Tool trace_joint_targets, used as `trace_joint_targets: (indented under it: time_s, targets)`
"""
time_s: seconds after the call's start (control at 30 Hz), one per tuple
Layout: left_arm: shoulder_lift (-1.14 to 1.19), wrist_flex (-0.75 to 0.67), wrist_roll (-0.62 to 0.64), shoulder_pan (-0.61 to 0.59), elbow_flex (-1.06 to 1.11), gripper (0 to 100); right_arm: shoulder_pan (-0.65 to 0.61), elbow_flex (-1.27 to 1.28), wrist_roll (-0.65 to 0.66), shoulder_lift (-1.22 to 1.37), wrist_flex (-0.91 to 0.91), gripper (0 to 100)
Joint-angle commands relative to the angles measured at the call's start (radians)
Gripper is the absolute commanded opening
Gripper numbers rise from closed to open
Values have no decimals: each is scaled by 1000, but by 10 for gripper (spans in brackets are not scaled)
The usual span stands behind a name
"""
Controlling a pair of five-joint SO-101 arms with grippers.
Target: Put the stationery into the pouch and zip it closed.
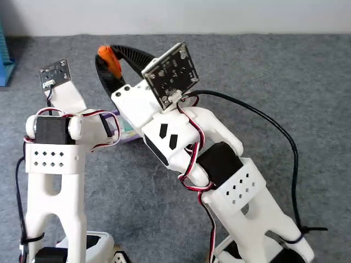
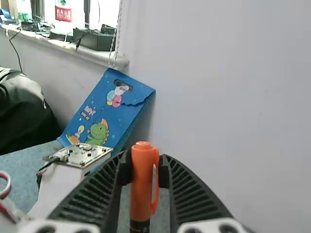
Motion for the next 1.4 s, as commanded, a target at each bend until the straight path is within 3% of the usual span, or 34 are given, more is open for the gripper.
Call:
trace_joint_targets:
  time_s: [0.0,0.2,0.4,0.53,0.77,1.0,1.07,1.23,1.37]
  targets:
    - [28,12,12,-9,31,13,54,63,5,-39,4,8]
    - [28,12,12,-9,31,13,143,187,6,-191,62,8]
    - [28,12,12,-9,31,13,153,247,3,-352,303,8]
    - [28,12,12,-9,31,13,128,278,-130,-378,381,8]
    - [28,14,12,-9,31,13,-8,296,-350,-305,317,8]
    - [28,14,12,-9,31,13,-28,301,-365,-220,326,11]
    - [28,14,12,-9,31,13,-16,295,-365,-208,378,52]
    - [28,14,12,-9,31,13,24,293,-364,-271,429,268]
    - [28,14,12,-9,31,13,77,265,-328,-352,484,252]
